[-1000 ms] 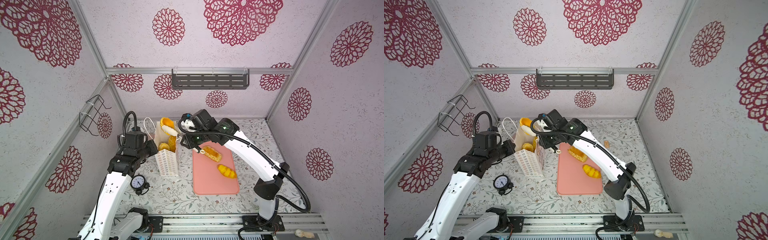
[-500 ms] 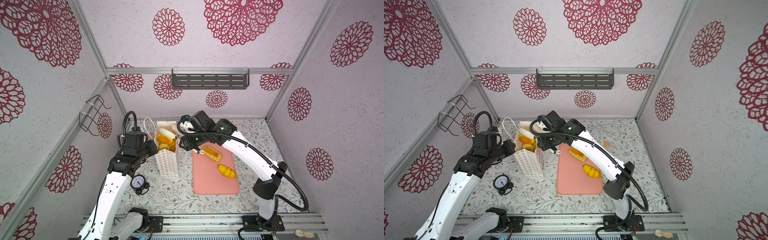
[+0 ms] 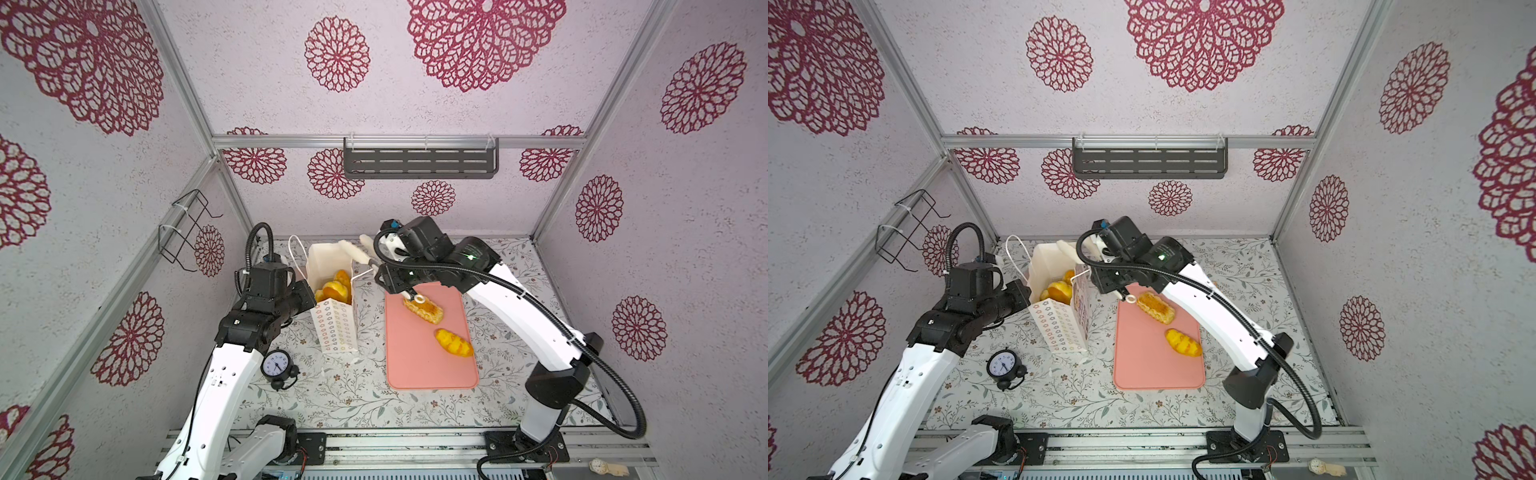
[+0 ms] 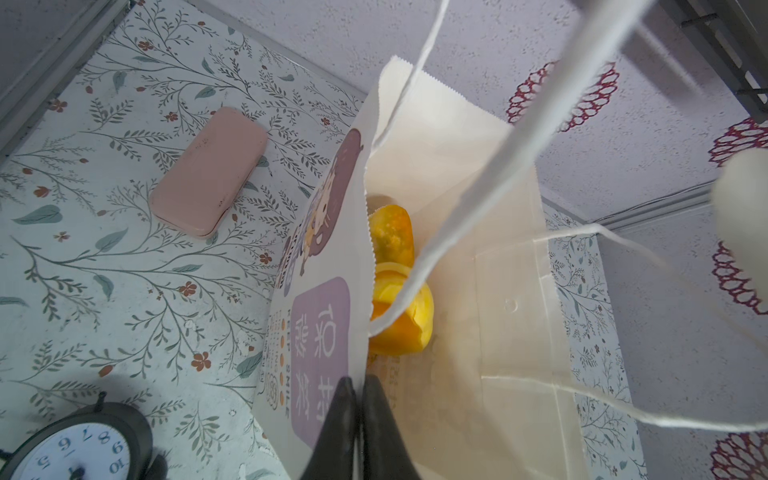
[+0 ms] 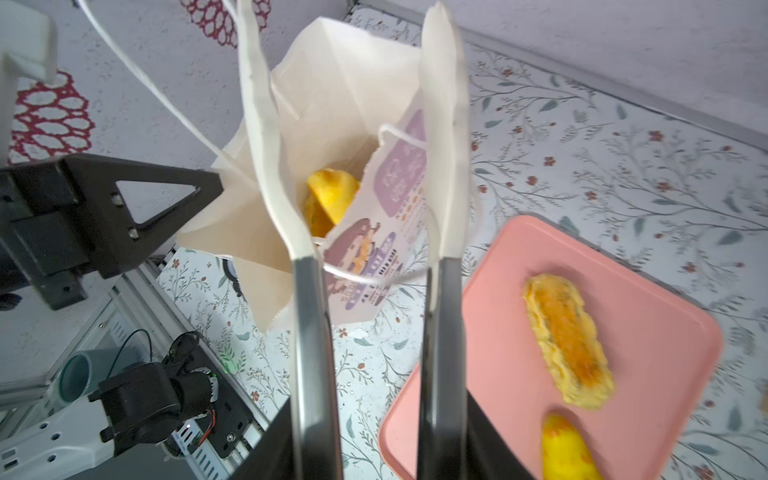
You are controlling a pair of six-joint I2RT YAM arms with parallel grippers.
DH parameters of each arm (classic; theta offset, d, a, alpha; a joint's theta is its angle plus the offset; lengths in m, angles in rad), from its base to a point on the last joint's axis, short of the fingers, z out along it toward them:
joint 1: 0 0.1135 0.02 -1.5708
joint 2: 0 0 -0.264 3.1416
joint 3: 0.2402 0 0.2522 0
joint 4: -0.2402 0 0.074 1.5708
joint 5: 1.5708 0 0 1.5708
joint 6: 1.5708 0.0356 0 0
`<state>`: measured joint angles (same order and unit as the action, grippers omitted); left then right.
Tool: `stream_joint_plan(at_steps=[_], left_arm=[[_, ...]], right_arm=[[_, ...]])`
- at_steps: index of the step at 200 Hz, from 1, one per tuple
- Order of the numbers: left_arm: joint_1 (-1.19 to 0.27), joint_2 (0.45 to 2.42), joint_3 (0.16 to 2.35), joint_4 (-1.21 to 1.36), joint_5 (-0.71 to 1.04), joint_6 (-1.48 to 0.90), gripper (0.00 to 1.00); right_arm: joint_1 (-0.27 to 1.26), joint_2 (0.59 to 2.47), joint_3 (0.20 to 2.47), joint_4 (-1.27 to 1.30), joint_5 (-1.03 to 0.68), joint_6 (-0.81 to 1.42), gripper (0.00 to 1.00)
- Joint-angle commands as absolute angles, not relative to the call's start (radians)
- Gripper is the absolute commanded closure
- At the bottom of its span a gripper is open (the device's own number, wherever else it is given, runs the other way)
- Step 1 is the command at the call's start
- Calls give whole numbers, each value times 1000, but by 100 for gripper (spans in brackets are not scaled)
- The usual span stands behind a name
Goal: Place the fake bread into the paper bag
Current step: 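Open the right gripper to drop the tart and withdraw it, then lower the right gripper onto the crusty golden pastry and close it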
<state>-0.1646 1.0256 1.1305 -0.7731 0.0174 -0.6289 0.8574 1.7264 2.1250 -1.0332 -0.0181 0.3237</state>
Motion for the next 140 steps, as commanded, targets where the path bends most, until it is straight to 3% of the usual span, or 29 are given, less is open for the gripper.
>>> stream_joint_plan(at_steps=[1,28,76,140], left_arm=[[-158,1008,1150,-779,14,-618,88],[-158,1009,1161,-787,12,-606,80],[-158,1017,1166,-778,9,-594,53],[-158,1014,1147,-760,23,-600,46]], right_arm=[[764,1549,2024,-983,30,320,52],[630,1407,1763,-963,12,316,52],[436,1307,1293,-844,-98,307,54],[374,1393,1169,-771,-207,295,51]])
